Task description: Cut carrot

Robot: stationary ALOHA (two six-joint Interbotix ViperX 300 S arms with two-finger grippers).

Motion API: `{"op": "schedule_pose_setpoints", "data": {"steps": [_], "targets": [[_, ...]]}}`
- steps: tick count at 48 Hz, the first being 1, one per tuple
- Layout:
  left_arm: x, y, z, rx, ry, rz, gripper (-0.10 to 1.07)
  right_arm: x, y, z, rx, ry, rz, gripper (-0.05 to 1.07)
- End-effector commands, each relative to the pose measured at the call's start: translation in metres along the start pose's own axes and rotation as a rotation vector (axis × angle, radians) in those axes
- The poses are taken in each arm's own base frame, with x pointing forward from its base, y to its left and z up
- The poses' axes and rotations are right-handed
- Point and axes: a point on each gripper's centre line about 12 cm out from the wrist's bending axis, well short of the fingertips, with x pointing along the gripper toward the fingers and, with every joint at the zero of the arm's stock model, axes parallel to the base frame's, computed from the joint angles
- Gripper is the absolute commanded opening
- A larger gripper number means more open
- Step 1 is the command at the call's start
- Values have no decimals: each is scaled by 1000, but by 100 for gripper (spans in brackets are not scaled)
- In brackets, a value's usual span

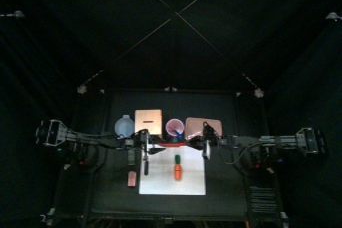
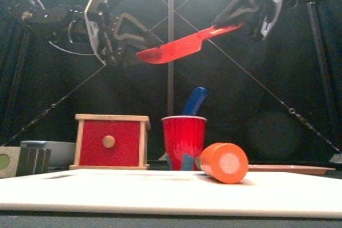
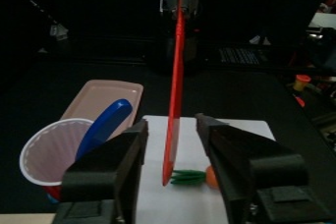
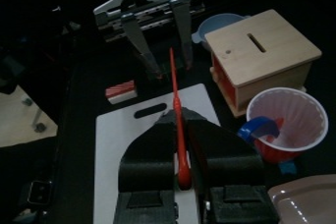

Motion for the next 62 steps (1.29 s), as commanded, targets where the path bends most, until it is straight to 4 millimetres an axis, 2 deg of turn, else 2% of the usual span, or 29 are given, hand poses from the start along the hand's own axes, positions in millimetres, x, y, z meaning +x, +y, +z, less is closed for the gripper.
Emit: {"op": "schedule_pose_setpoints", "data": {"steps": [1,10,22,32,44,54,57,62], "targets": [[3,-3,5,5,-17,-8,73,-4,2,10,4,-41,12,33],[5,-5,2,14,-9,-20,67,-4,3,12,5,-57,20,33],[3,-6,11,21,-38,-23,64,-4,2,7,19,-48,20,33],[4,-6,9,23,-31,-25,62,-4,2,6,19,-47,21,33],[4,-6,9,27,-28,-27,38,-4,4,4,23,-41,26,33],[4,-8,9,47,-32,-39,34,-1,6,-9,45,10,27,35],[4,-9,10,59,-40,-47,34,1,6,-14,41,37,21,37],[4,-11,12,74,-63,-61,34,0,5,-20,47,83,4,52]]}}
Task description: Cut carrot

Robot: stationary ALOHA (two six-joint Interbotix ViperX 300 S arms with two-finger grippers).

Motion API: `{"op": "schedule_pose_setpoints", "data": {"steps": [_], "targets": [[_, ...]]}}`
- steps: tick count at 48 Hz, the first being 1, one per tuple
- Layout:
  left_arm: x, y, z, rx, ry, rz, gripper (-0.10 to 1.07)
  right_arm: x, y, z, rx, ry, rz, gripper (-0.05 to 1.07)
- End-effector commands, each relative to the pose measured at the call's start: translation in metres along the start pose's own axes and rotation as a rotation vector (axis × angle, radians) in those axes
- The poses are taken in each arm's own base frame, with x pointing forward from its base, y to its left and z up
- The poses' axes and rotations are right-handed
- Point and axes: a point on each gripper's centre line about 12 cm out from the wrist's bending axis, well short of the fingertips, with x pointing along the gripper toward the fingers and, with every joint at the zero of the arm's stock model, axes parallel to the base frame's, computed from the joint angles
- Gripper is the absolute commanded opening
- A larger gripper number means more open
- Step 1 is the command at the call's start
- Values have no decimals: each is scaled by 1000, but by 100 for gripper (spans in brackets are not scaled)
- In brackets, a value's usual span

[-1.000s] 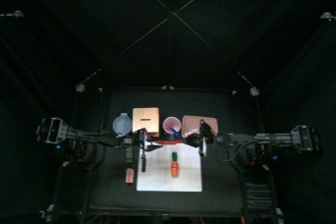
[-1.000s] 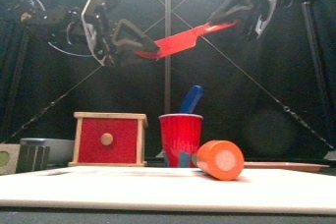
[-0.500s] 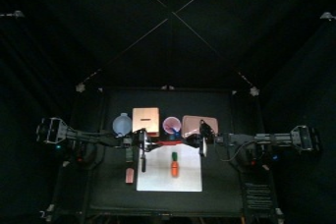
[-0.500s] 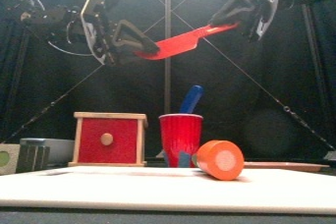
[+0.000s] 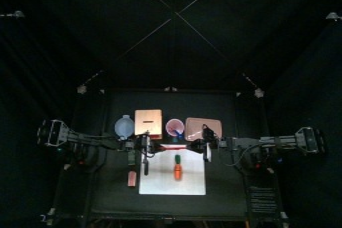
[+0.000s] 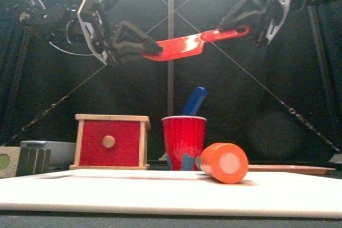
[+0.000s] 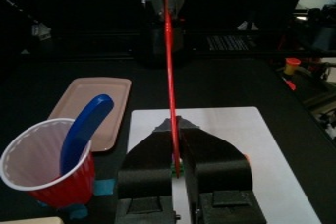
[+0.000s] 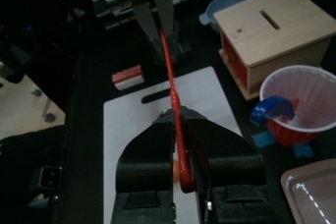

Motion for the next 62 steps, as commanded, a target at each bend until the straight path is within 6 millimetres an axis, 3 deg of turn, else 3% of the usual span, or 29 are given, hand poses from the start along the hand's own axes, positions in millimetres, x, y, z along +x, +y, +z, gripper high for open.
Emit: {"op": "schedule_pose_setpoints", "data": {"steps": [1,10,16,24,40,62], "targets": [[3,-1,16,13,-69,-6,34,-1,0,0,10,22,-11,56],[2,-3,16,23,-80,-19,34,0,-2,-3,24,42,-23,92],[2,-6,14,26,-74,-28,34,0,-3,0,30,35,-26,96],[1,-8,7,24,-53,-35,34,-2,-1,7,31,17,-22,95],[1,-12,2,26,-38,-44,34,3,0,2,55,41,-18,92],[1,-12,-5,23,-18,-44,34,4,3,3,56,40,-8,55]]}}
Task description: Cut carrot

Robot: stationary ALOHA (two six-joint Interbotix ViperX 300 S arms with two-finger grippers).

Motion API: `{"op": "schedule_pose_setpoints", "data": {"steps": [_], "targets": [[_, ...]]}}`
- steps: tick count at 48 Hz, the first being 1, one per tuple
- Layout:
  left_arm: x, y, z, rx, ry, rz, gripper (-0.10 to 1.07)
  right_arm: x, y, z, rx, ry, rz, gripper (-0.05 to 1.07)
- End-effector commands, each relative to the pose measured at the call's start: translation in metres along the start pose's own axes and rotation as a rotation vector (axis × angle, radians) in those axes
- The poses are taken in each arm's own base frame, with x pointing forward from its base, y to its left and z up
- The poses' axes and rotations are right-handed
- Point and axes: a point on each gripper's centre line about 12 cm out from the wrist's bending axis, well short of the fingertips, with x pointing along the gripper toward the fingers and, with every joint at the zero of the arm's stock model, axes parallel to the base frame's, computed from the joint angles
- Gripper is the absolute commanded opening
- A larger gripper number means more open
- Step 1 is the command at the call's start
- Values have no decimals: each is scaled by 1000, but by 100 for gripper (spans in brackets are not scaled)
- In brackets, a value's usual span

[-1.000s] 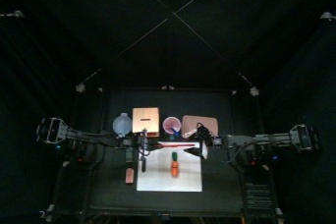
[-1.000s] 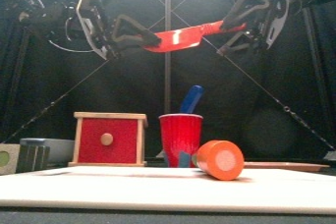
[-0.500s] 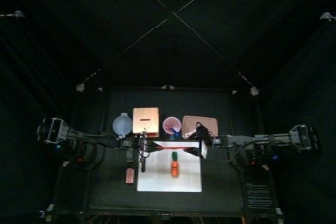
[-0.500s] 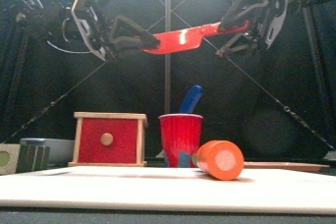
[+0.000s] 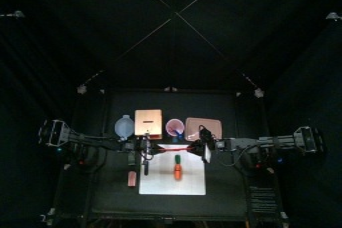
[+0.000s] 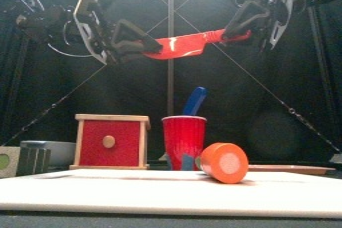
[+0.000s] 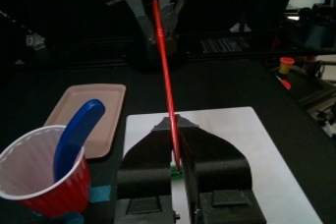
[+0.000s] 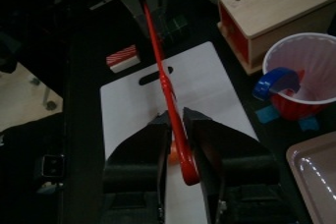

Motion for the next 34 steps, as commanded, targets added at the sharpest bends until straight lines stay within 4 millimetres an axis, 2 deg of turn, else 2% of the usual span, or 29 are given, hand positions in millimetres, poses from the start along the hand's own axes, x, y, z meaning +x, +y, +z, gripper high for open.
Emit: {"op": "schedule_pose_setpoints", "data": {"steps": [1,12,24,34], "targets": [[1,-2,3,5,-14,-6,34,-3,5,10,-2,-31,14,54],[3,-2,-13,-5,35,-5,34,-2,9,-3,23,7,33,42],[11,-12,-39,-13,151,-31,34,2,13,-47,106,113,61,27],[16,-25,-52,-26,213,-53,34,4,17,-75,142,173,80,25]]}}
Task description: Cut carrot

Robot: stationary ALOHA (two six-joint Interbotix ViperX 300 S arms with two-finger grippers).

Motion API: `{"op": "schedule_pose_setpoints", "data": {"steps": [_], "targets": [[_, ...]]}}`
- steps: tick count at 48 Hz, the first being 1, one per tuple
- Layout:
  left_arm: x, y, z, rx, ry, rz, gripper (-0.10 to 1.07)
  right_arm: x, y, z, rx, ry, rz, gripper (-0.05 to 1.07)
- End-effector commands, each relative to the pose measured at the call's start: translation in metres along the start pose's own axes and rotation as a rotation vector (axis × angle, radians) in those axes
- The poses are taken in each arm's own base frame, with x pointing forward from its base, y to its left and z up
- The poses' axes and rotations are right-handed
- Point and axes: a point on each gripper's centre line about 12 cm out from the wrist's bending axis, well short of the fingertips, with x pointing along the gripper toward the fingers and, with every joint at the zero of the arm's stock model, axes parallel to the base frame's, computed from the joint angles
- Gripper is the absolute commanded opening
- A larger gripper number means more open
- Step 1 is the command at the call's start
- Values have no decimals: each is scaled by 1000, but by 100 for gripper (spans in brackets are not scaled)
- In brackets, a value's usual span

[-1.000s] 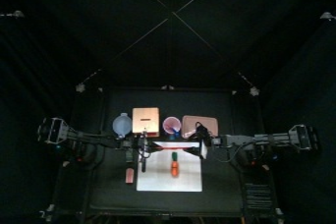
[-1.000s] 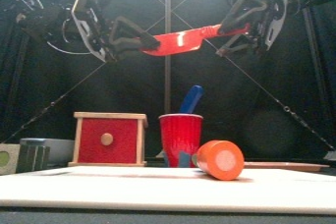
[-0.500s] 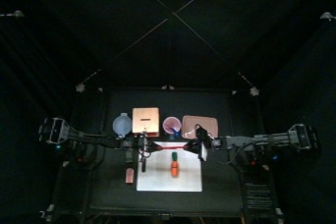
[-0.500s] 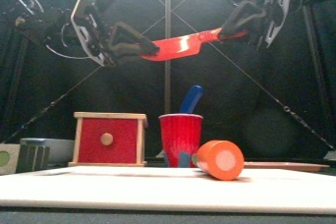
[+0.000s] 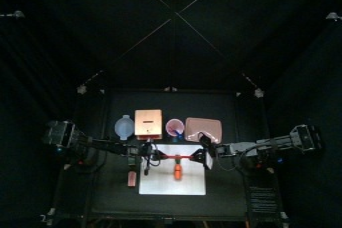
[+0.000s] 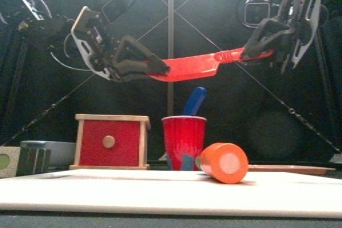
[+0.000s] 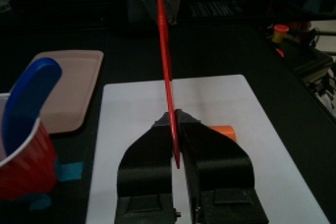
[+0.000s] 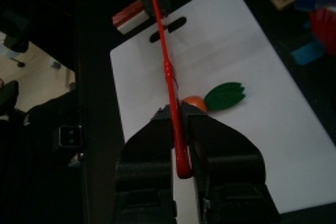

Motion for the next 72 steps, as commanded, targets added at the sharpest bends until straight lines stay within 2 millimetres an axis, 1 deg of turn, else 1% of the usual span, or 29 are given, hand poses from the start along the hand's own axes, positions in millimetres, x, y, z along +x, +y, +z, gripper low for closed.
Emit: {"op": "schedule_pose_setpoints", "data": {"steps": [1,10,17,25,34,43,54,62,72], "targets": [[-1,-6,-10,4,41,-14,34,-1,2,-12,4,32,12,25],[10,-23,-20,6,75,-49,35,8,2,-38,-106,122,6,25],[27,-38,-33,5,113,-74,35,15,7,-55,-198,183,15,25],[40,-54,-42,15,140,-106,35,23,8,-68,-226,234,14,25],[43,-55,-50,18,199,-107,35,30,7,-76,-238,269,3,25],[43,-52,-57,32,242,-100,35,36,5,-80,-251,294,-14,25],[47,-49,-60,61,253,-95,35,36,1,-82,-269,320,-34,25],[47,-45,-62,57,266,-82,35,36,-1,-83,-270,329,-43,25],[46,-45,-65,57,288,-82,35,38,-1,-84,-266,334,-46,25]]}}
